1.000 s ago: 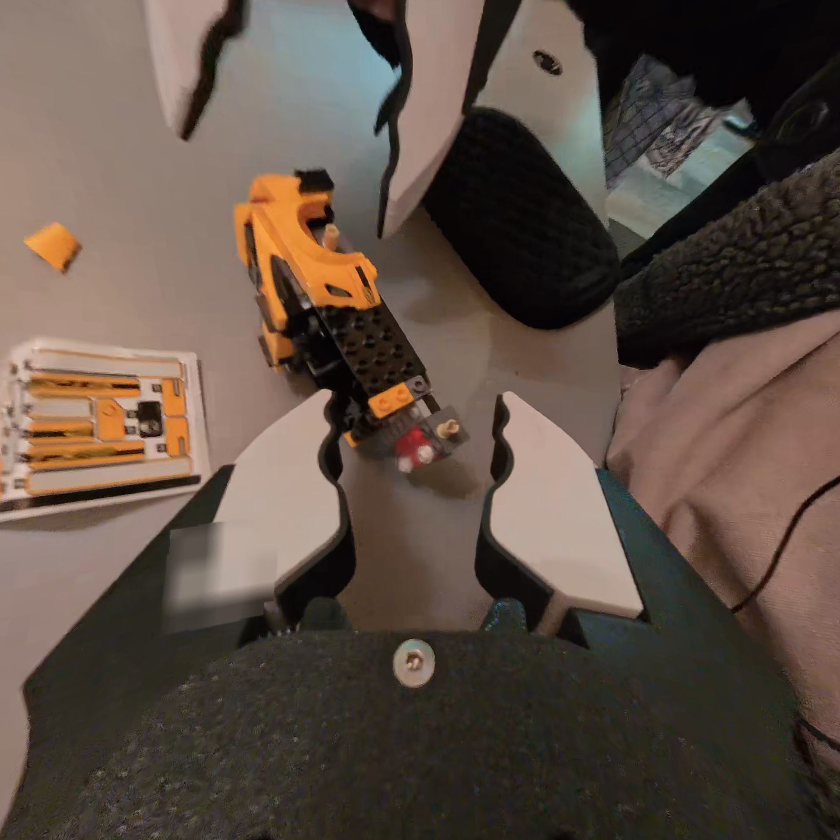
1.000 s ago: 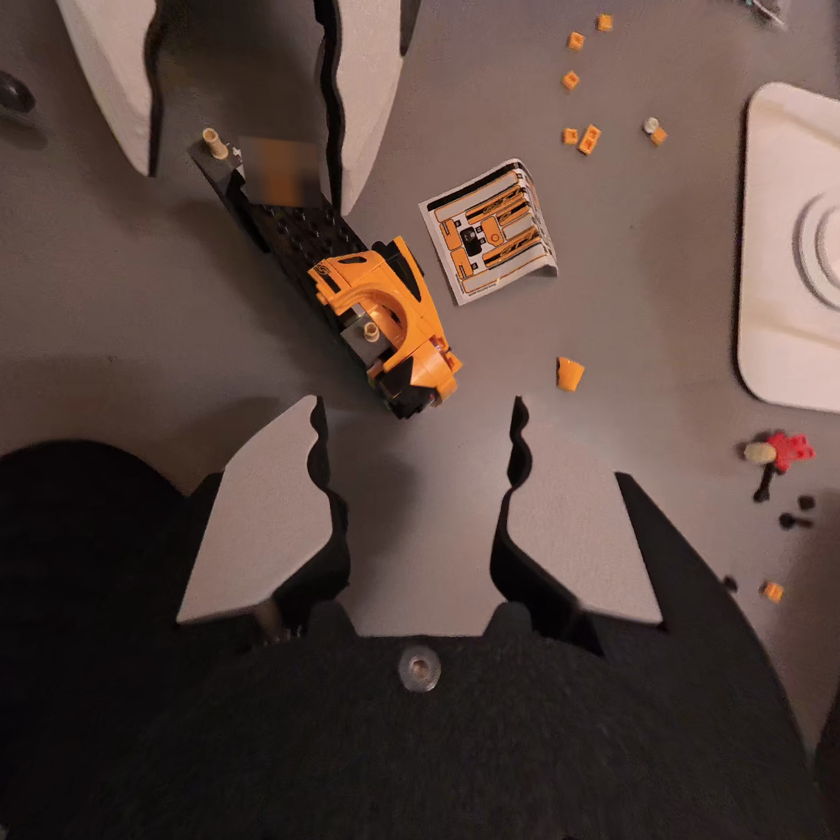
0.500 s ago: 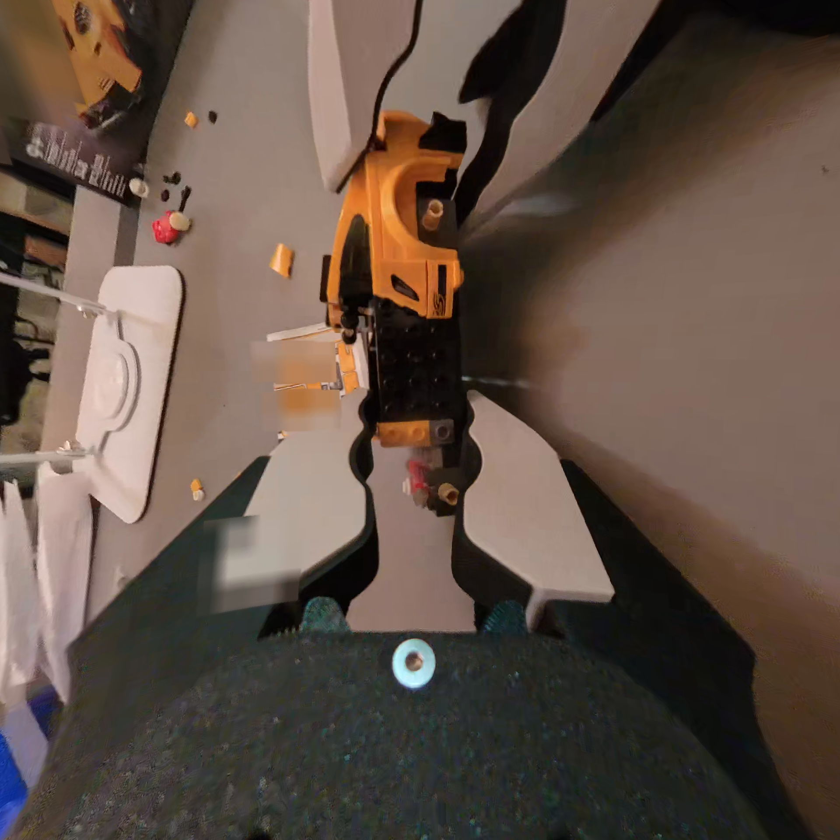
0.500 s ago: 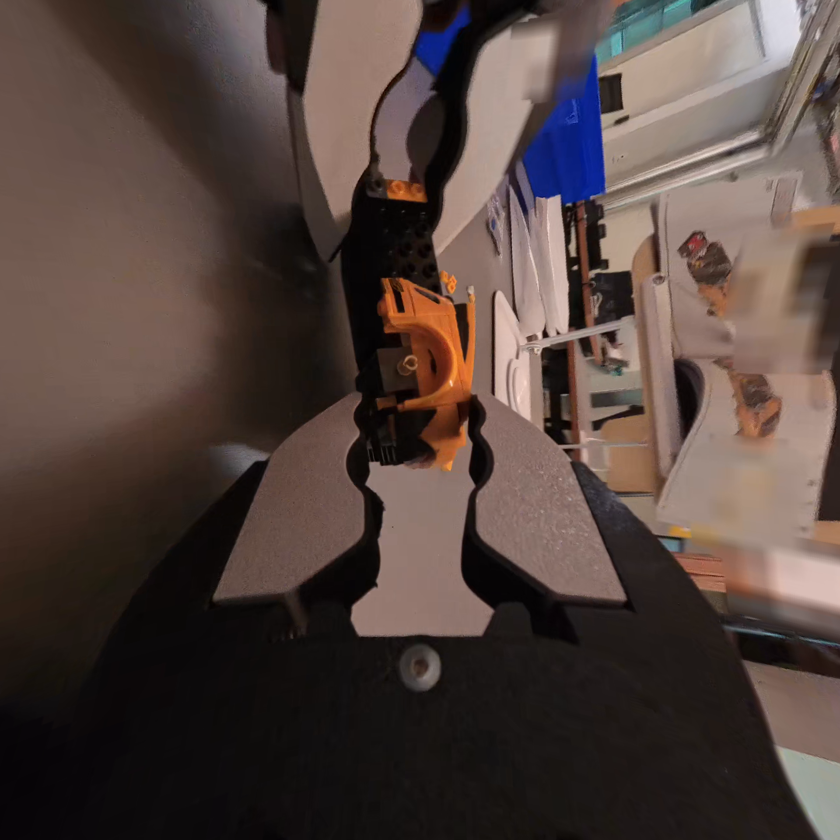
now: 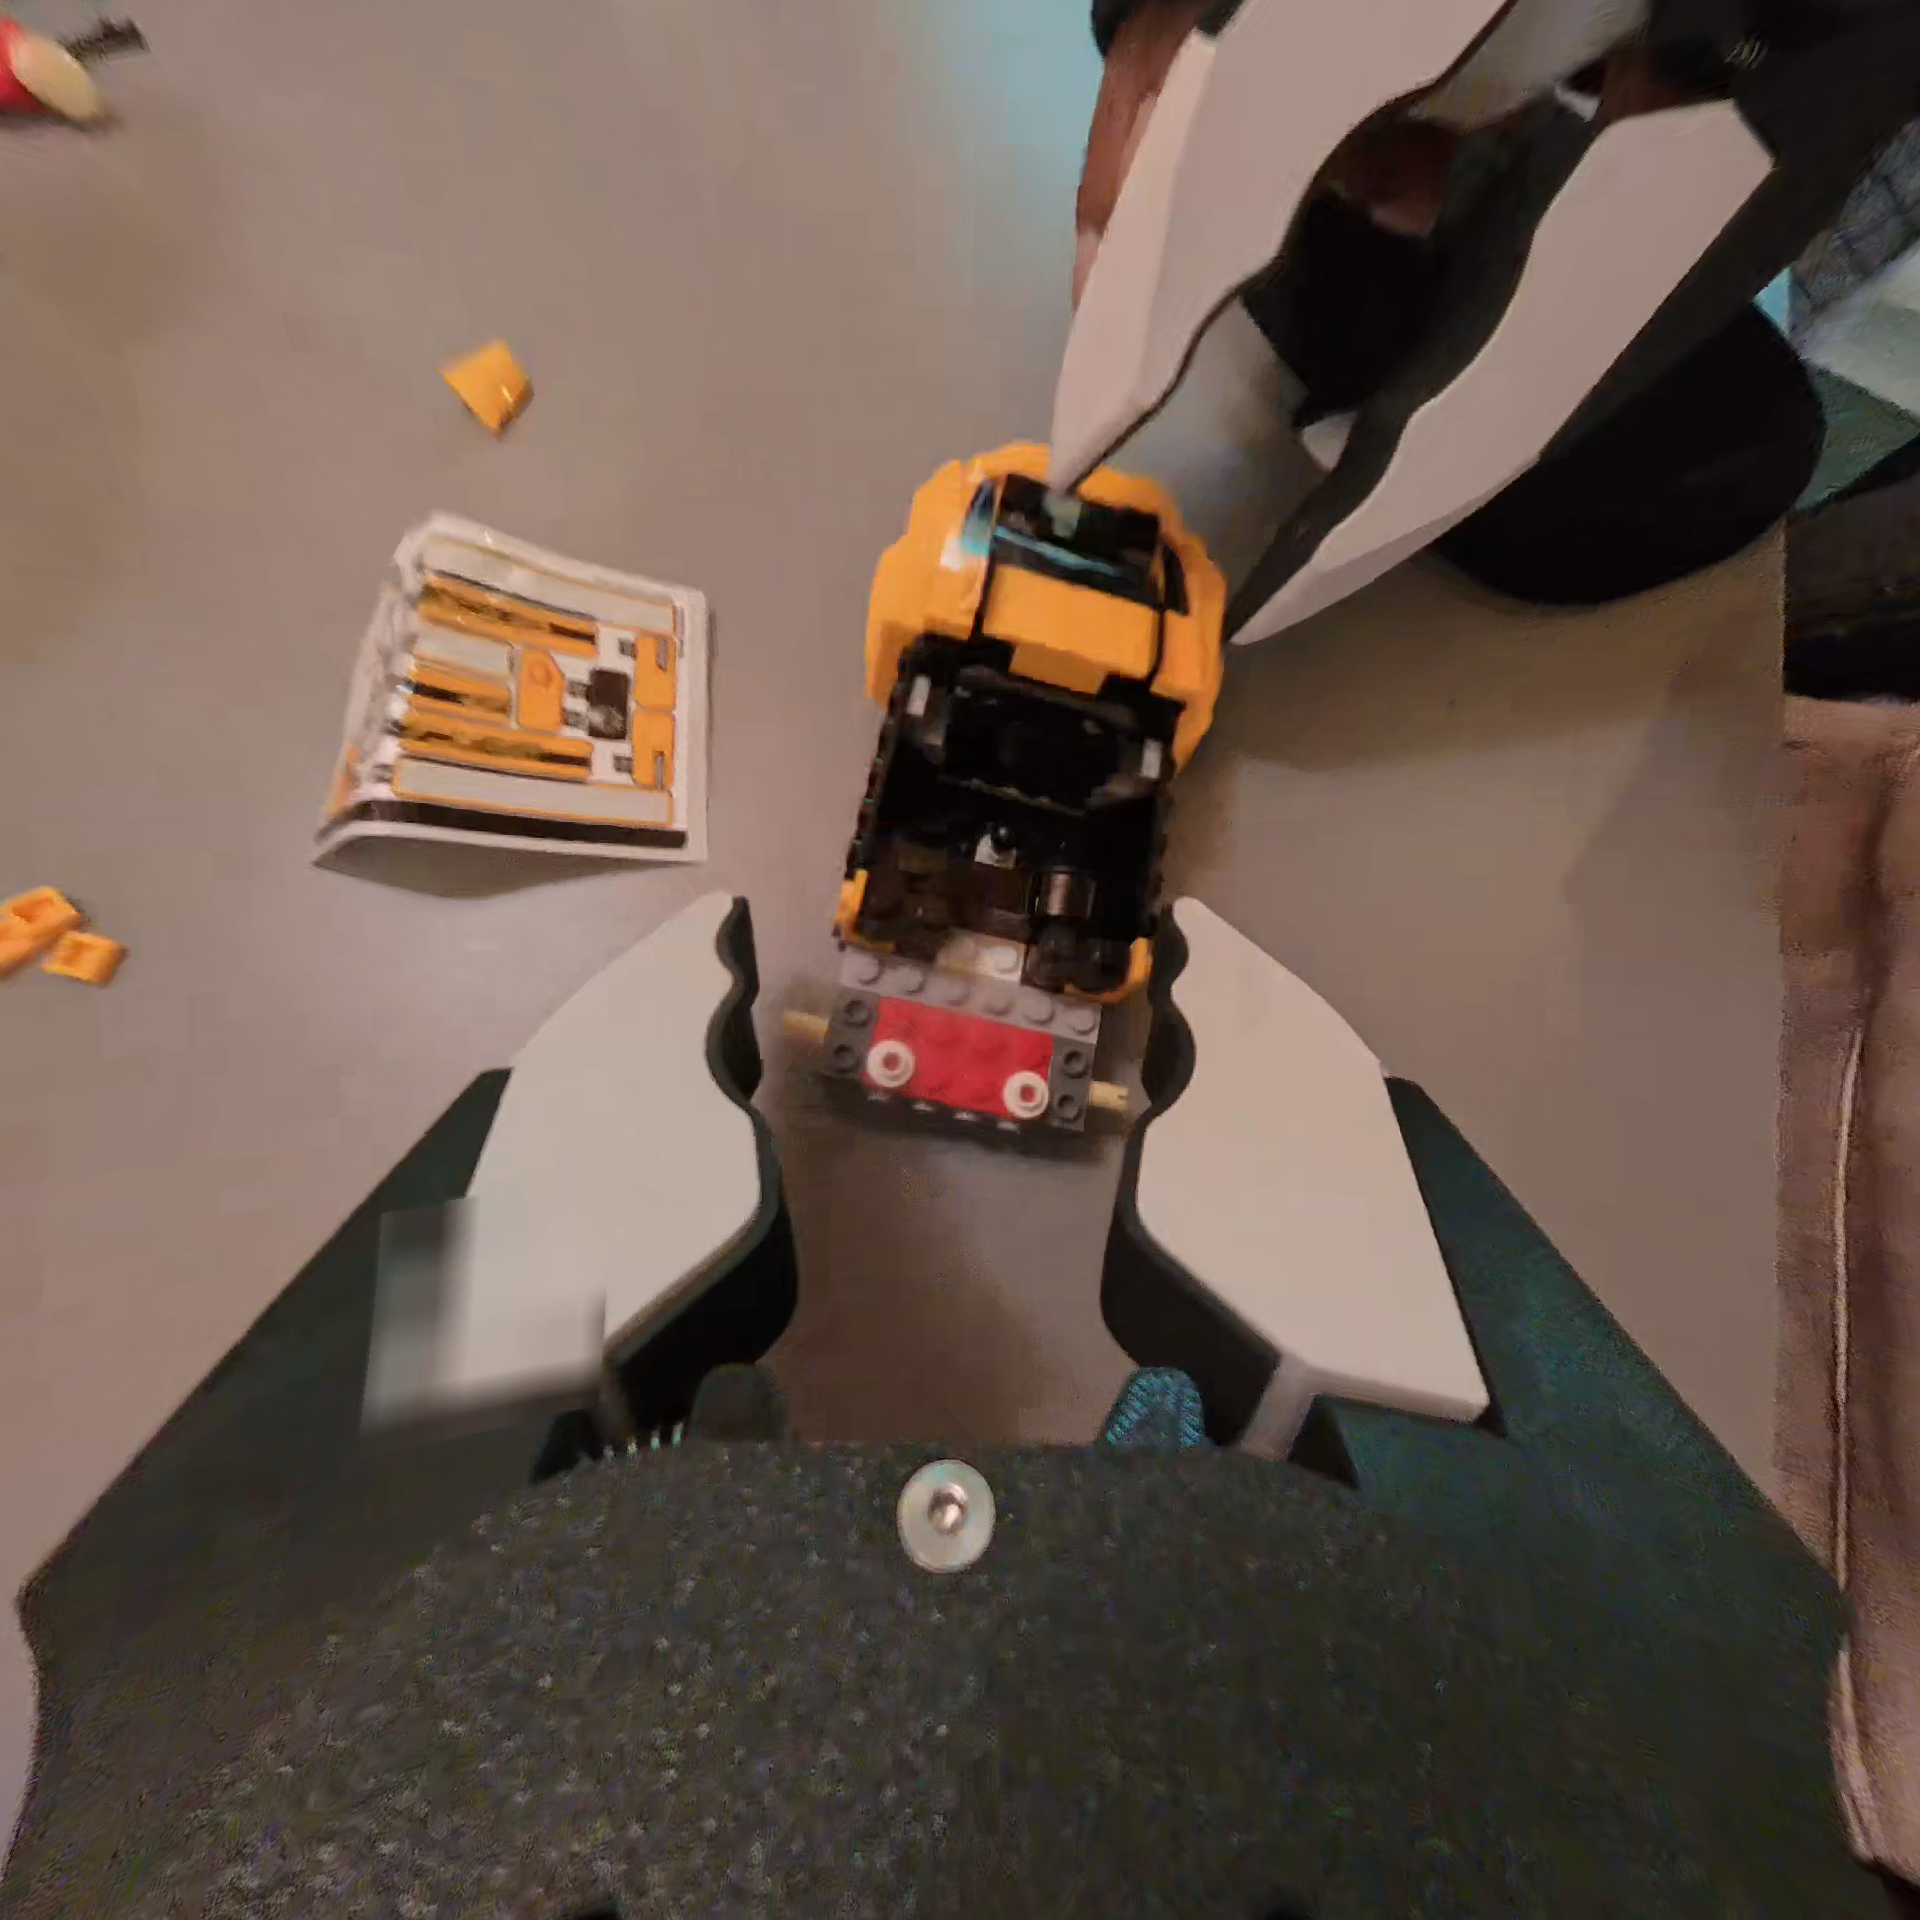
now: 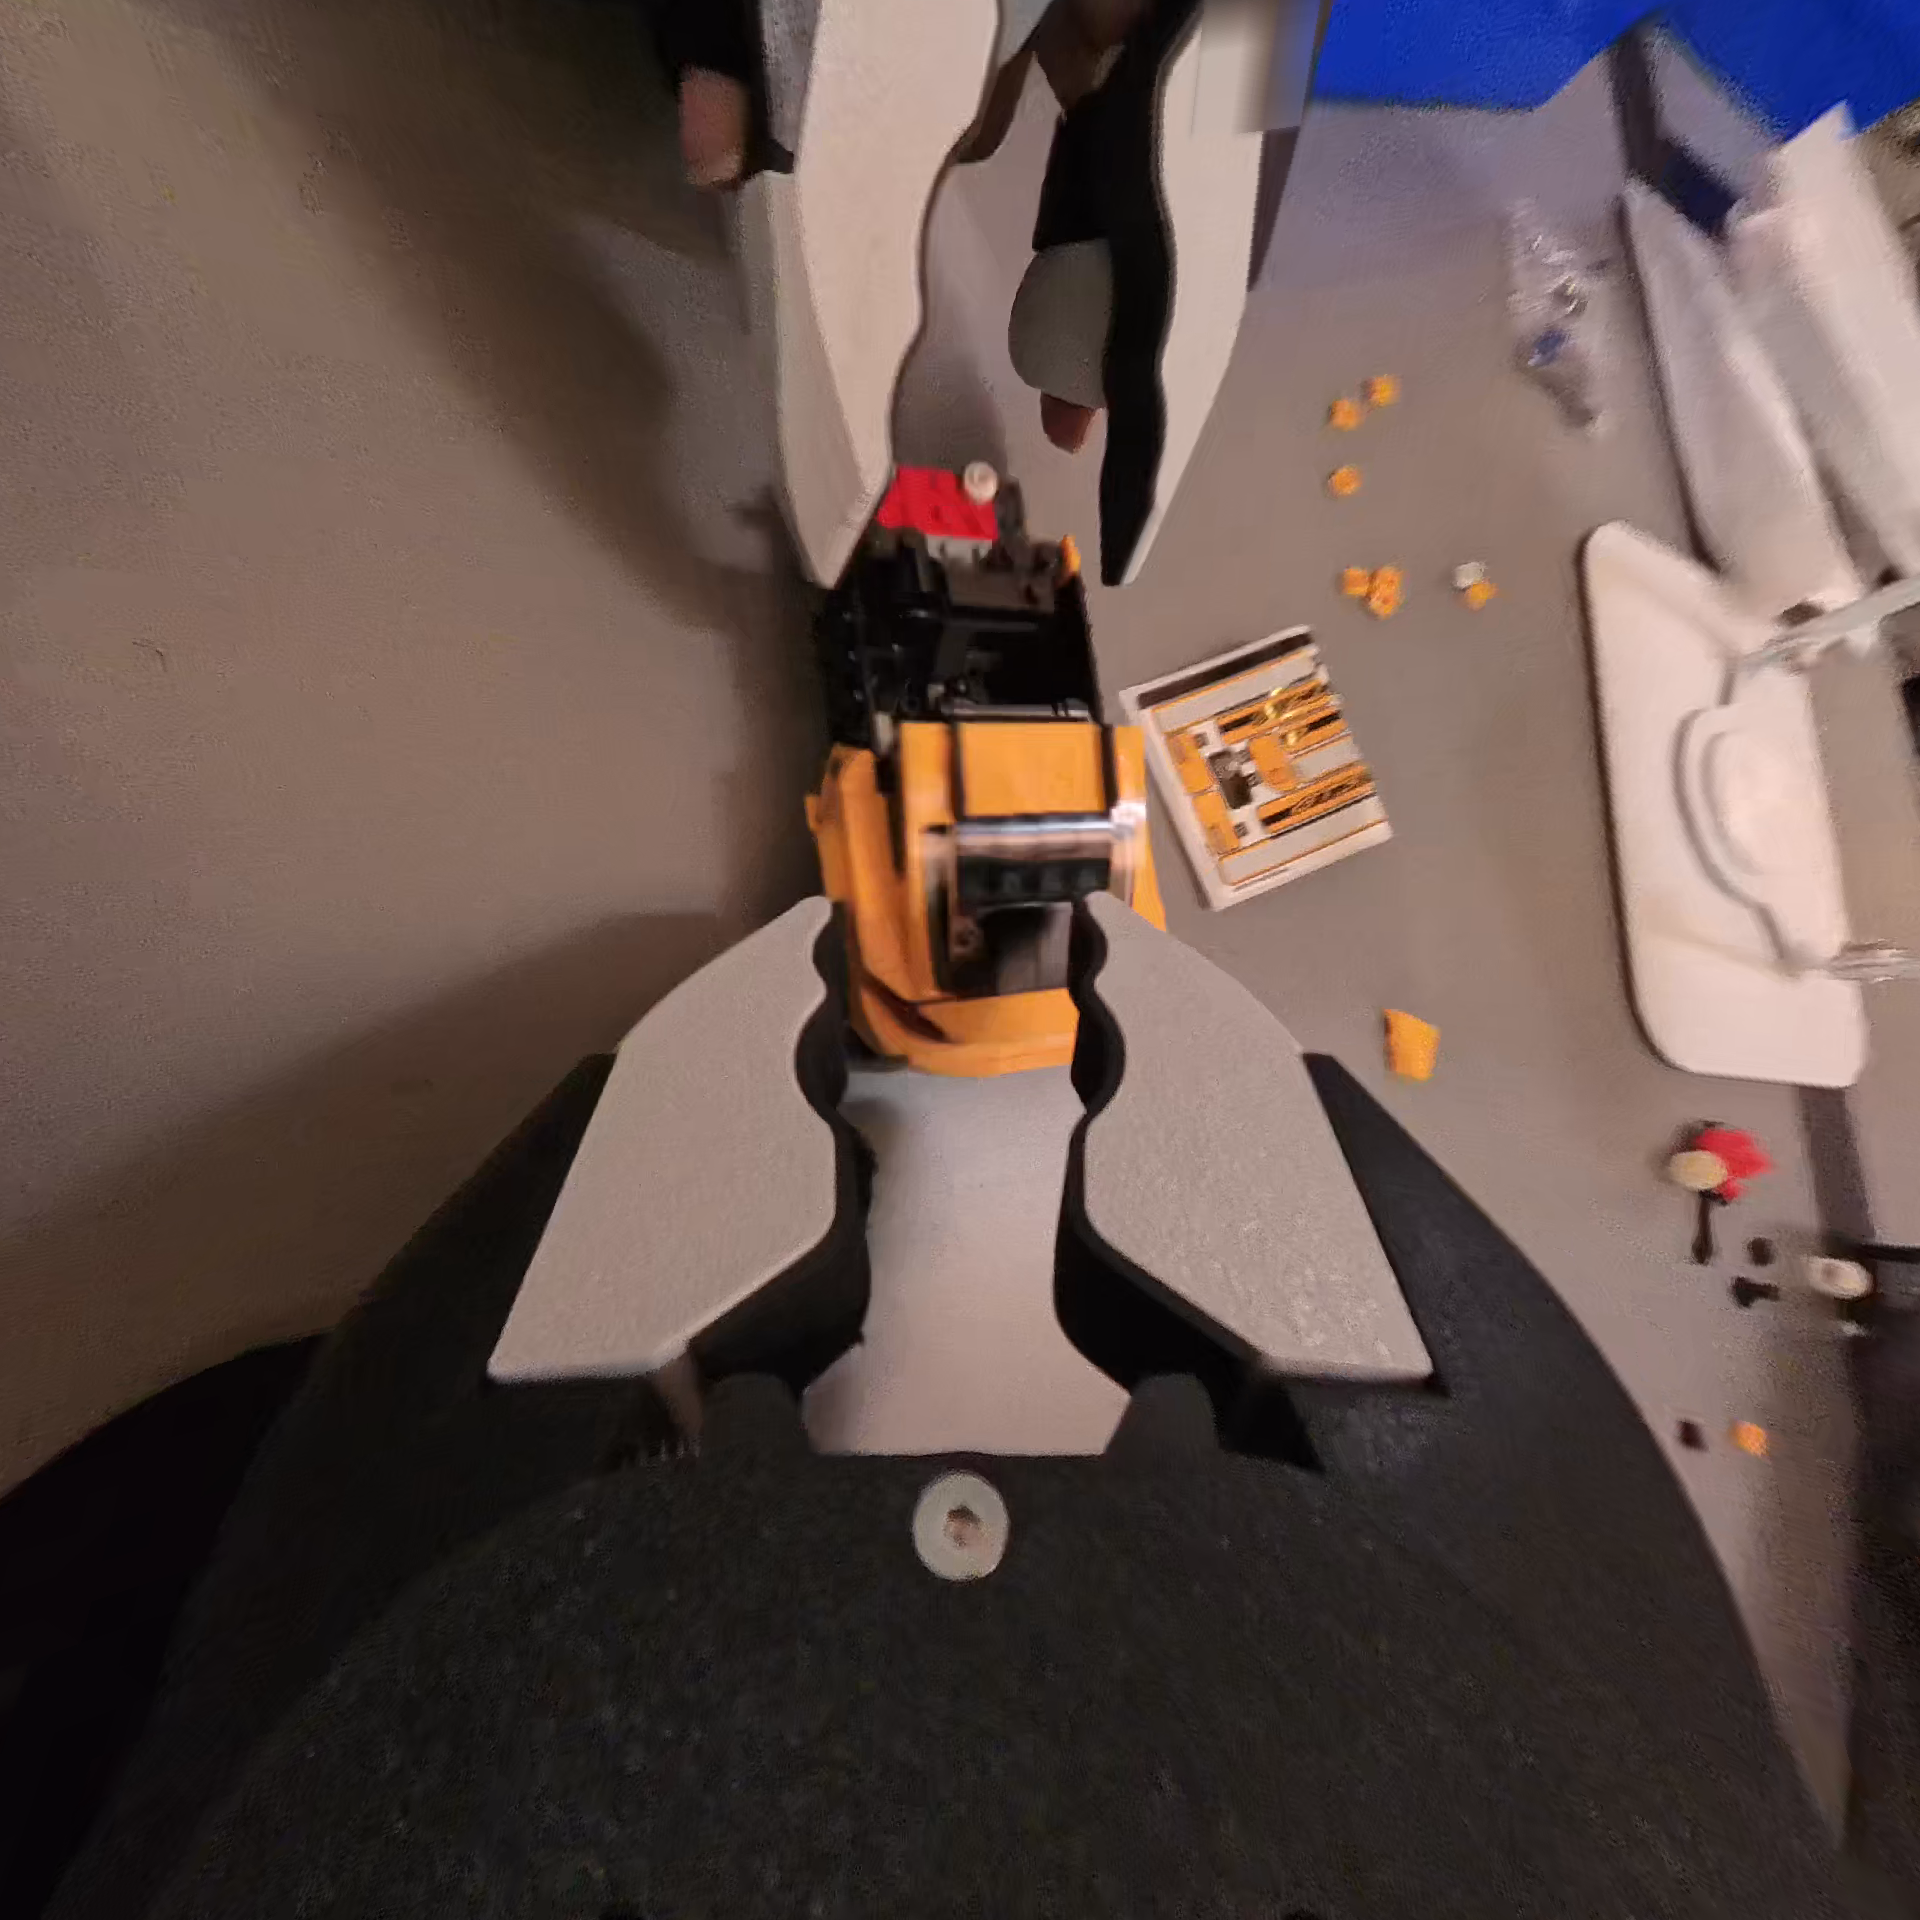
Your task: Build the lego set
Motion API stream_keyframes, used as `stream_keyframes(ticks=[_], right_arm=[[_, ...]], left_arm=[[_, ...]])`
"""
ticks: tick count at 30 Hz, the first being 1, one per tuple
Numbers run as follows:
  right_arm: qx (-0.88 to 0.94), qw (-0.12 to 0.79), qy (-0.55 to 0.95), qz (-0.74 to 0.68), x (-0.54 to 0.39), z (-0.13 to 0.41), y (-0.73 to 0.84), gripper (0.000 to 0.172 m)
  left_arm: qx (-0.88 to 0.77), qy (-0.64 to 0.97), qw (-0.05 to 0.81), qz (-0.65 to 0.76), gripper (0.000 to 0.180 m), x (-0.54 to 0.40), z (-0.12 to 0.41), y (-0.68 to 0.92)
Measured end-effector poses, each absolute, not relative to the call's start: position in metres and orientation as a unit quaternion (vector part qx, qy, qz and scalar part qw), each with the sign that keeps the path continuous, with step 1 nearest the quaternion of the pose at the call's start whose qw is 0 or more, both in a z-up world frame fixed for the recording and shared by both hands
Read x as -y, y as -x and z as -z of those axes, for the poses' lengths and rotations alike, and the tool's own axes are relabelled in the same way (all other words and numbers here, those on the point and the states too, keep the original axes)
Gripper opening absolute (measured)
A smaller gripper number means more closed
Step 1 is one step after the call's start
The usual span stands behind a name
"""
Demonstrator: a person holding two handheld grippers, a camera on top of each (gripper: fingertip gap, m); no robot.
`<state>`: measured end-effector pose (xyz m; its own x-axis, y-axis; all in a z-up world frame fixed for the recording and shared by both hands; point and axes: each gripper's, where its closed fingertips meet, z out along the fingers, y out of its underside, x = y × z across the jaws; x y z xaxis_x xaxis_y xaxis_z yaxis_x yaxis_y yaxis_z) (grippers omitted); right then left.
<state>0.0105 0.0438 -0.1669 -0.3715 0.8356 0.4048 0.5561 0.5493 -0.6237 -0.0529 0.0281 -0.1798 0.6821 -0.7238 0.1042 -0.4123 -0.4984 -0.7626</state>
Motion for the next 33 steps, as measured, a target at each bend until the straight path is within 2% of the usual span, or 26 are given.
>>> stream_keyframes(ticks=[3,5,9,15,23,29,33], right_arm=[[0.794,0.341,0.458,-0.208,-0.043,0.167,-0.011,0.043],[0.783,0.343,0.469,-0.221,-0.044,0.160,-0.011,0.047],[0.780,0.304,0.506,-0.210,-0.056,0.167,-0.013,0.069],[0.762,0.291,0.533,-0.224,-0.096,0.180,0.006,0.061],[0.729,0.309,0.561,-0.241,-0.147,0.179,0.030,0.061],[0.734,0.319,0.552,-0.233,-0.134,0.179,0.024,0.061],[0.748,0.318,0.534,-0.231,-0.115,0.179,0.009,0.058]], left_arm=[[-0.352,0.846,0.346,0.203,0.060,-0.025,0.194,0.050],[-0.365,0.844,0.348,0.182,0.060,-0.026,0.197,0.050],[-0.367,0.844,0.346,0.183,0.059,-0.029,0.196,0.049],[-0.335,0.860,0.346,0.169,0.059,-0.064,0.195,0.064],[-0.315,0.857,0.364,0.182,0.060,-0.115,0.196,0.085],[-0.335,0.846,0.379,0.171,0.060,-0.103,0.196,0.079],[-0.312,0.816,0.411,0.261,0.064,-0.093,0.161,0.074]])
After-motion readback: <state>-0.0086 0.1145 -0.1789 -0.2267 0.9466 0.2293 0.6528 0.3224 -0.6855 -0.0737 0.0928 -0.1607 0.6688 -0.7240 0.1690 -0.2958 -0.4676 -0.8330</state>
